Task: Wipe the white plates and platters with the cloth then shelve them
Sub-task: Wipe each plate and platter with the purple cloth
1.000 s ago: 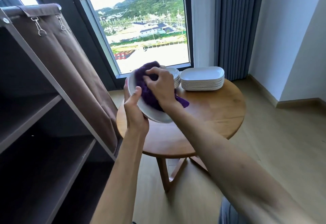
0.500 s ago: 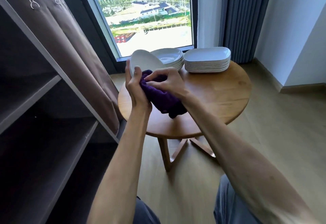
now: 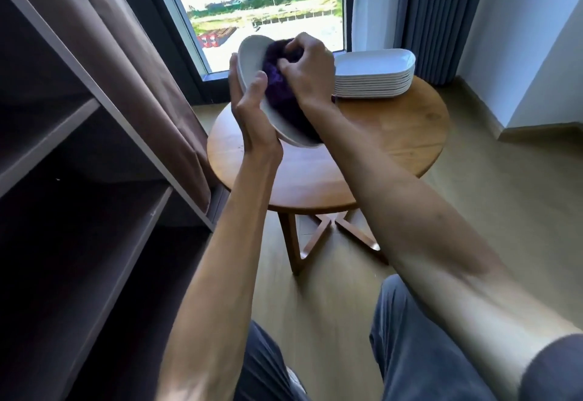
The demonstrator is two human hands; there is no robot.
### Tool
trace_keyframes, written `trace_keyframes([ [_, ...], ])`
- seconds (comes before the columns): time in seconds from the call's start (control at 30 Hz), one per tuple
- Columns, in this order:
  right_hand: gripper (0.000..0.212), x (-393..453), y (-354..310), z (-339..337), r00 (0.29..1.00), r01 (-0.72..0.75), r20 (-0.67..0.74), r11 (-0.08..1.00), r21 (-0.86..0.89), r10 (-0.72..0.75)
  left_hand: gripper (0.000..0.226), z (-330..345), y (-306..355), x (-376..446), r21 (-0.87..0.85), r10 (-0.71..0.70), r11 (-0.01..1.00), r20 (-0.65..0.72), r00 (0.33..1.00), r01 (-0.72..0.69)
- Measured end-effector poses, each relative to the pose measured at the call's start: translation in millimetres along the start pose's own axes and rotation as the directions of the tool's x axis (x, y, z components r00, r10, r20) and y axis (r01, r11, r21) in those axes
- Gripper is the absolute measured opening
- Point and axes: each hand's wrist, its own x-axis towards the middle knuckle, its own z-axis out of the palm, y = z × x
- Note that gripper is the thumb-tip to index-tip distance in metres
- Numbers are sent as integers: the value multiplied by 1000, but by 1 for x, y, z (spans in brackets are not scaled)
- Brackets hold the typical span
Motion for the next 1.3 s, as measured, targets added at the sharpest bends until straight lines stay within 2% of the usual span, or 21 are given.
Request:
trace_keyframes([
  [0.13,20,-15,29,-9,978,-116,143,963,-242,154,76,-4,-5,6,-15,22,1000,-56,998,-22],
  [0.23,19,-28,36,-16,926,-35,339,929,-368,169,76,-3,-12,10,24,45,999,-40,998,-44],
  [0.3,11,-28,35,-27,827,37,552,969,-245,108,73,-6,-17,9,47,30,999,-40,999,-28],
  [0.37,7,-28,28,-39,723,73,687,997,28,-72,64,-12,-23,11,-22,-40,999,-65,997,39],
  [0.4,6,-28,23,-42,707,90,684,983,162,-178,57,-13,-24,9,-112,-108,989,-62,992,100],
  [0.47,7,-28,12,-43,737,126,605,940,317,-303,45,-11,-22,2,-203,-210,959,-31,977,199],
  [0.57,12,-26,-1,-35,857,188,392,911,368,-335,49,-4,-14,-6,-216,-165,963,1,986,161],
  [0.63,15,-21,-5,-30,928,195,236,915,354,-289,48,5,-6,-11,-142,-132,981,-12,991,129],
  [0.73,16,-3,-12,-23,979,144,112,963,228,-173,60,13,-2,-15,-99,-74,992,-3,997,74],
  [0.8,16,7,-9,-23,991,120,50,992,44,-122,79,14,-2,-16,-92,-27,995,-8,1000,26],
  [0.87,14,11,0,-26,995,98,13,987,-125,-97,88,12,-1,-13,-97,15,995,-45,999,-19],
  [0.97,12,7,15,-31,994,101,78,951,-291,-81,91,12,3,-13,-40,80,996,-49,996,-82],
  [1.07,15,0,19,-37,969,57,245,933,-355,34,91,14,6,-15,-30,105,994,-114,988,-109],
  [1.13,6,-5,21,-48,894,68,442,955,-290,71,89,14,5,-14,-2,132,991,-143,981,-133],
  [1.2,4,-12,22,-59,788,117,614,991,-62,-55,83,13,4,-11,24,129,992,-136,982,-127],
  [1.23,1,-17,20,-63,755,114,636,987,110,-158,76,13,1,-10,12,109,994,-117,987,-108],
  [1.3,3,-26,13,-64,760,114,562,917,381,-328,60,14,-4,-9,-91,13,996,-69,998,-19],
])
